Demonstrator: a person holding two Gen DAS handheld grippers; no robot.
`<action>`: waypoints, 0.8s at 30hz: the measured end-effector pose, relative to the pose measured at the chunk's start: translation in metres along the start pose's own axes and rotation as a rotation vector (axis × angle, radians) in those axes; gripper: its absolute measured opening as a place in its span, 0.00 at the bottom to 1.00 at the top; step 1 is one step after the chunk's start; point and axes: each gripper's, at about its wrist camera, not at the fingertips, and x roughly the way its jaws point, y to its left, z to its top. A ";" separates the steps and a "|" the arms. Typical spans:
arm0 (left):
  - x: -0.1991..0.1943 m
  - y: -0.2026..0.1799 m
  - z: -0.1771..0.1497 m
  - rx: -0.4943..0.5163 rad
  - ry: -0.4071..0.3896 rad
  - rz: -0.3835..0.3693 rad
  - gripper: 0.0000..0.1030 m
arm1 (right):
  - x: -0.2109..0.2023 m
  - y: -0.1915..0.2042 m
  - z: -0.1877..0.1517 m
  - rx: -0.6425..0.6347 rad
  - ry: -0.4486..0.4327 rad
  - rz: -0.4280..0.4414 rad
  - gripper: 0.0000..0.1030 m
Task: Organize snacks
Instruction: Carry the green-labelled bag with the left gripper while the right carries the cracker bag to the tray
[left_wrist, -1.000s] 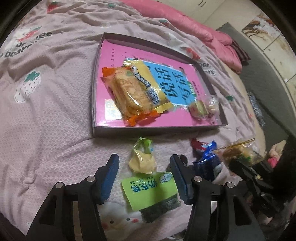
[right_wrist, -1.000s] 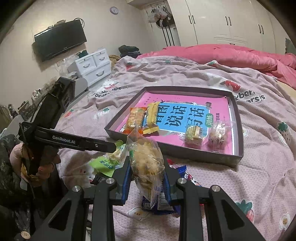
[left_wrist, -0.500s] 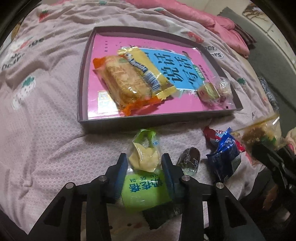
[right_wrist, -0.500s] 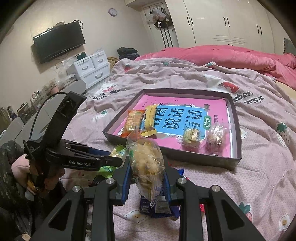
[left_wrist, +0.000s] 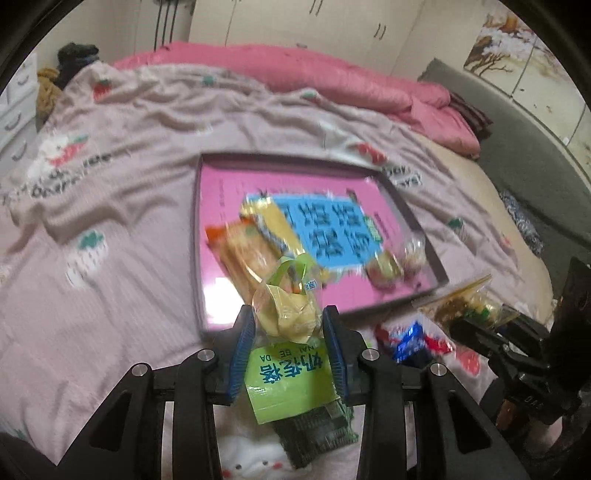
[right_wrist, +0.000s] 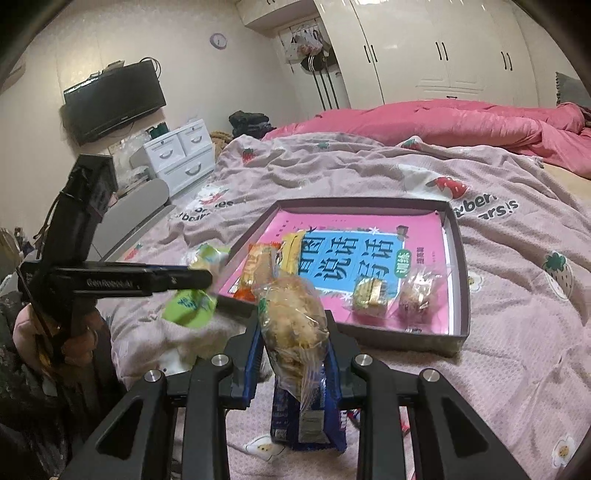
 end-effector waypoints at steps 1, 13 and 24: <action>-0.001 0.000 0.003 0.001 -0.012 0.007 0.37 | 0.000 -0.001 0.002 0.002 -0.005 -0.002 0.29; 0.011 0.015 0.031 -0.038 -0.087 0.051 0.38 | 0.002 -0.036 0.018 0.082 -0.063 -0.065 0.29; 0.042 0.035 0.031 -0.056 -0.057 0.138 0.38 | 0.014 -0.062 0.028 0.143 -0.068 -0.089 0.29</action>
